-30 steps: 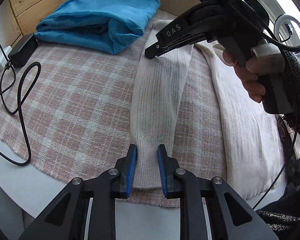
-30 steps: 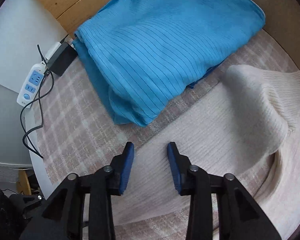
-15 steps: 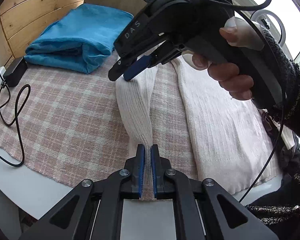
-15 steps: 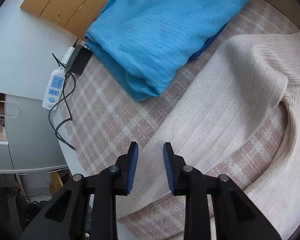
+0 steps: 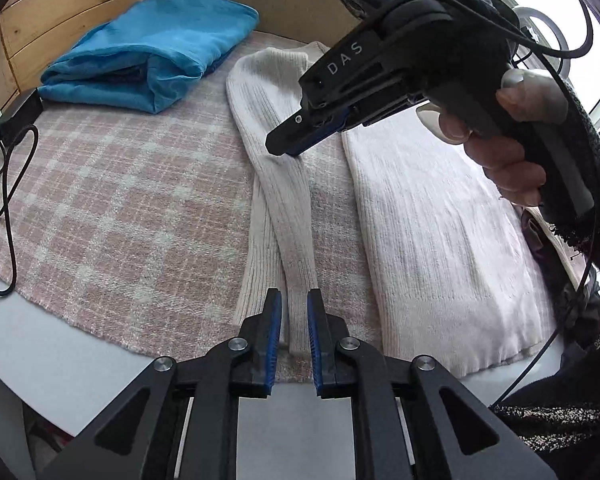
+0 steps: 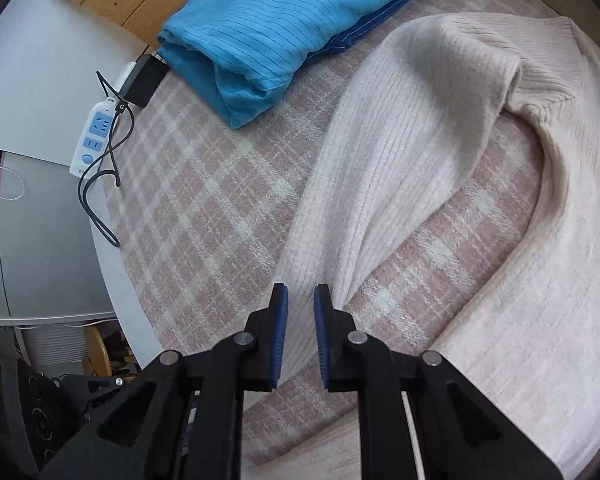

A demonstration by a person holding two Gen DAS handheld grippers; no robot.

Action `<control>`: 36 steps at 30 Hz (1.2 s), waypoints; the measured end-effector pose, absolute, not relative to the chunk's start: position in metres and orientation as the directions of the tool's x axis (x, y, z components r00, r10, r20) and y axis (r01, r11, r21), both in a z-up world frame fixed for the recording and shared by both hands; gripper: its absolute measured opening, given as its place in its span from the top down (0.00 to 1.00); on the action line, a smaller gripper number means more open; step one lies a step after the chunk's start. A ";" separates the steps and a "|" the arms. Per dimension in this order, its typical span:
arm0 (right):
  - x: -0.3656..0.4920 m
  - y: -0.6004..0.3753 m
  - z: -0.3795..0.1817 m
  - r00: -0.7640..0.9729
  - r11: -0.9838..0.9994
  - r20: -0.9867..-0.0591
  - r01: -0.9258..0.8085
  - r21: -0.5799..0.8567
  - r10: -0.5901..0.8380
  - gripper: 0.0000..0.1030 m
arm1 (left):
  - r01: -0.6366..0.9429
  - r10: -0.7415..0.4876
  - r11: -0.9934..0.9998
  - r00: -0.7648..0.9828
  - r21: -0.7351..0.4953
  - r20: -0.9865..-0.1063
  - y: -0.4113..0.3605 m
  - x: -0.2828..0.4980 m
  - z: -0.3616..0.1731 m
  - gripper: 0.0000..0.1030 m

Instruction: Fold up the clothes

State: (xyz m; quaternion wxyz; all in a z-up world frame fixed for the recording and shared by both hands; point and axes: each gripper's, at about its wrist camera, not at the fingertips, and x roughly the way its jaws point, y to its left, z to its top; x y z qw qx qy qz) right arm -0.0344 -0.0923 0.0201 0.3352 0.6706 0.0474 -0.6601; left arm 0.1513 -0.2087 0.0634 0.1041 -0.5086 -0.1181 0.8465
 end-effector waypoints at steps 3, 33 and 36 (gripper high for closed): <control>-0.027 -0.106 0.028 0.100 -0.755 -0.932 0.558 0.343 -0.349 0.78 | -0.080 0.302 -0.951 -0.444 -0.298 -0.844 -0.203 0.145 0.057 0.86; -0.260 -0.109 0.002 0.200 -0.940 -0.938 0.136 0.313 -0.283 0.61 | -0.017 0.339 -0.907 -0.621 -0.420 -0.707 -0.340 0.081 0.162 0.98; -0.261 -0.124 -0.003 0.214 -0.942 -0.945 0.176 0.285 -0.246 0.46 | -0.056 0.352 -0.911 -0.621 -0.409 -0.701 -0.327 0.087 0.166 0.98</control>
